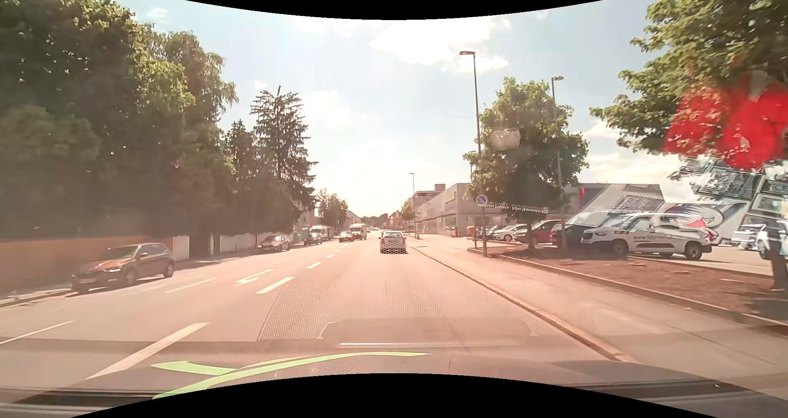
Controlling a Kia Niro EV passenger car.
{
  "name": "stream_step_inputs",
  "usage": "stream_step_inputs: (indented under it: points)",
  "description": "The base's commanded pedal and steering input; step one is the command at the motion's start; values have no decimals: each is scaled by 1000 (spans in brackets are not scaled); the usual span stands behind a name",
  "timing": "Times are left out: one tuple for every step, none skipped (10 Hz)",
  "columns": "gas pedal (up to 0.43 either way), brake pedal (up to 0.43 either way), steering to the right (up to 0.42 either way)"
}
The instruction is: Follow the waypoints while adhering to traffic rules and regulations
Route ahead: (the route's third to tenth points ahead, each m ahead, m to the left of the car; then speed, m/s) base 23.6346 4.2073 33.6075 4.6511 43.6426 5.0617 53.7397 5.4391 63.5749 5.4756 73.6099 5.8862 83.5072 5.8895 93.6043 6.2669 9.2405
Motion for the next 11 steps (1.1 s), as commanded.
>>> stream_step_inputs:
  points:
    - [228,0,4]
    - [220,0,4]
    - [220,0,4]
    - [209,0,3]
    - [209,0,2]
    - [209,0,1]
    - [209,0,0]
    - [189,0,-3]
    - [189,0,-6]
    - [189,0,-6]
    - [177,0,-6]
